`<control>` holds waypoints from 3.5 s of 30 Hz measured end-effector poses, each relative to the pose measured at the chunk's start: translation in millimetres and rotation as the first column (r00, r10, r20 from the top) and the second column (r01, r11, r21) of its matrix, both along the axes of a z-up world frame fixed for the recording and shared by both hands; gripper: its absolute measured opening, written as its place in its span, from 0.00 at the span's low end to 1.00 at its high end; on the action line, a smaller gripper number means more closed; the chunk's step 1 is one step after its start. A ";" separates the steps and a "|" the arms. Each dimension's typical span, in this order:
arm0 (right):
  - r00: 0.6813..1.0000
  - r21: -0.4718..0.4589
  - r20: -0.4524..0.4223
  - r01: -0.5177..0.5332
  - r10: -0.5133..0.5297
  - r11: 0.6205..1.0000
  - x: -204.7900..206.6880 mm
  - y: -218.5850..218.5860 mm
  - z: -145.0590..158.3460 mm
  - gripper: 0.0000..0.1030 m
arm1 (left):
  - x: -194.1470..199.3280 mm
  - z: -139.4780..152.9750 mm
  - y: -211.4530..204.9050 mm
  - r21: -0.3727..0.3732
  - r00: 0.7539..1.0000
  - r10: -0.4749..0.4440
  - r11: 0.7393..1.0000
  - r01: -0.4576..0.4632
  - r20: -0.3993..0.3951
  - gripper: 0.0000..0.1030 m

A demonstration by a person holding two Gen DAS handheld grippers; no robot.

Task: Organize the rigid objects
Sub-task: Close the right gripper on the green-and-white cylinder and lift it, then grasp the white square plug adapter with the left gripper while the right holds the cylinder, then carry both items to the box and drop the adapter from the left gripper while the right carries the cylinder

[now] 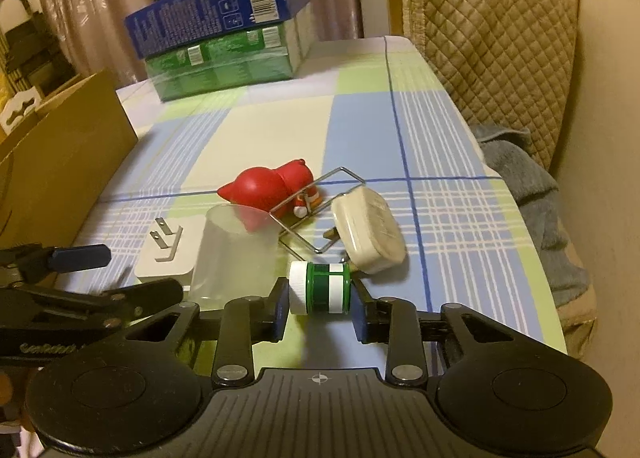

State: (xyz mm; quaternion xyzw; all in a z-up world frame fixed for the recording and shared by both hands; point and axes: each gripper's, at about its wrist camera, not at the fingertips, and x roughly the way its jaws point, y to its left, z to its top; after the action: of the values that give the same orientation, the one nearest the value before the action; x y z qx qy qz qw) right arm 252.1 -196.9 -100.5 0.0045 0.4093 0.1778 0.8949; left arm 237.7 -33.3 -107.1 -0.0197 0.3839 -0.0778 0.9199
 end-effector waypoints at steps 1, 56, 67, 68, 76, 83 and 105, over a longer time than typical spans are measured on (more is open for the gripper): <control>1.000 0.003 -0.001 0.003 -0.003 1.000 -0.3 -1.1 0.2 0.27 | 1.7 -0.5 -1.4 0.002 1.000 0.005 1.000 -0.005 0.002 0.91; 0.999 -0.022 -0.026 0.042 -0.043 0.999 -65.9 9.7 -2.1 0.28 | -55.5 -9.5 -10.6 0.086 0.998 0.065 0.994 -0.064 -0.015 0.59; 0.998 -0.008 0.010 0.067 -0.067 0.998 -69.2 8.7 6.4 0.27 | -72.4 11.3 -9.0 0.049 1.000 0.015 0.999 -0.014 -0.019 0.58; 0.997 -0.008 0.013 0.070 -0.070 0.998 -69.7 8.9 8.4 0.27 | -74.1 14.7 -8.4 0.046 1.000 0.014 0.999 -0.013 -0.016 0.58; 0.997 -0.007 0.057 0.058 -0.057 0.998 -94.3 18.6 43.0 0.27 | -95.3 55.6 -4.2 0.015 1.000 -0.006 1.000 0.006 0.027 0.58; 0.994 -0.005 0.110 0.015 -0.014 1.000 -118.7 36.8 83.2 0.27 | -118.2 92.9 7.7 0.008 0.997 -0.002 1.000 0.002 0.075 0.58; 0.945 0.039 0.198 -0.272 0.259 0.962 -129.2 175.2 153.0 0.27 | -149.3 179.4 165.5 0.086 0.968 0.166 0.979 -0.184 0.186 0.58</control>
State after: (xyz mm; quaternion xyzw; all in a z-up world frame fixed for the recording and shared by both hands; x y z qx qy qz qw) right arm 122.8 -21.7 52.5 -0.0382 0.3121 0.3096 0.8974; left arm 88.4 132.2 72.2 0.0010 0.3004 0.0222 0.9535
